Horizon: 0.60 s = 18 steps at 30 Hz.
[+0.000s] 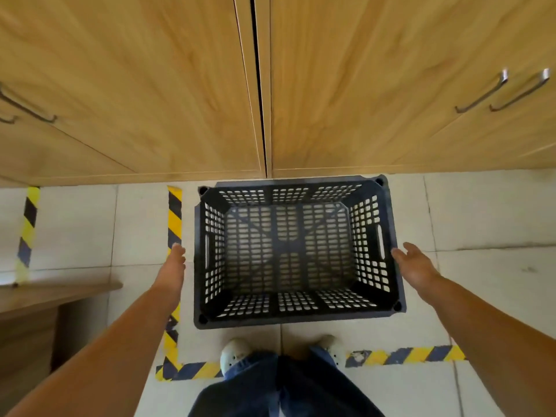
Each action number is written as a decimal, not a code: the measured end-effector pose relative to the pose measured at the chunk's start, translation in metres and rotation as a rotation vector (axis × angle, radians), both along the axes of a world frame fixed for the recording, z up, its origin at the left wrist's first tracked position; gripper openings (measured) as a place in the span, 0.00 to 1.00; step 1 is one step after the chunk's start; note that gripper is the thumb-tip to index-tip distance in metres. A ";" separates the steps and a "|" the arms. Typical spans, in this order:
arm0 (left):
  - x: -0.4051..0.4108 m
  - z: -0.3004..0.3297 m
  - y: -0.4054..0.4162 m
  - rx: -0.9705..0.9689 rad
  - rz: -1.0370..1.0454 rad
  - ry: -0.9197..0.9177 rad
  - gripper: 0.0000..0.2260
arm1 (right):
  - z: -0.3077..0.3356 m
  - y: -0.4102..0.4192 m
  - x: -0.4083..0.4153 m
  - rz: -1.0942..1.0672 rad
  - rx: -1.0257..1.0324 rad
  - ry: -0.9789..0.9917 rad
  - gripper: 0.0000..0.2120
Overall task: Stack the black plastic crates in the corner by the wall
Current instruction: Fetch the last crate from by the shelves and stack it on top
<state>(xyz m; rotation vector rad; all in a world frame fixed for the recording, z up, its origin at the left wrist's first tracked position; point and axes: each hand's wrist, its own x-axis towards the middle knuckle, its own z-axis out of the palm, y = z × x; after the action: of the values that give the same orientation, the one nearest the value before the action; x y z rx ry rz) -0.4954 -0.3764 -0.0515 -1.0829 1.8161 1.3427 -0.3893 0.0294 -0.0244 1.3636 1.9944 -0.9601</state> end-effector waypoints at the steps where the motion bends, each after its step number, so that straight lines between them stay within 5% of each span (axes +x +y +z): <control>1: -0.001 -0.005 -0.001 0.033 0.010 0.017 0.25 | -0.007 -0.001 -0.003 -0.033 0.002 0.018 0.27; 9: -0.007 -0.026 -0.009 0.284 0.172 -0.005 0.30 | -0.042 -0.003 -0.019 -0.473 -0.141 0.148 0.28; 18: 0.003 0.005 -0.007 0.305 0.221 -0.070 0.34 | 0.010 0.002 0.003 -0.613 -0.265 0.173 0.36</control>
<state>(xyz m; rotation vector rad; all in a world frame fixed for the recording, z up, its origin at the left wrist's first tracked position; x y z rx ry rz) -0.4921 -0.3838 -0.0462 -1.1699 1.4140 1.6269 -0.3867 0.0315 -0.0140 1.8203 1.4964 -1.5932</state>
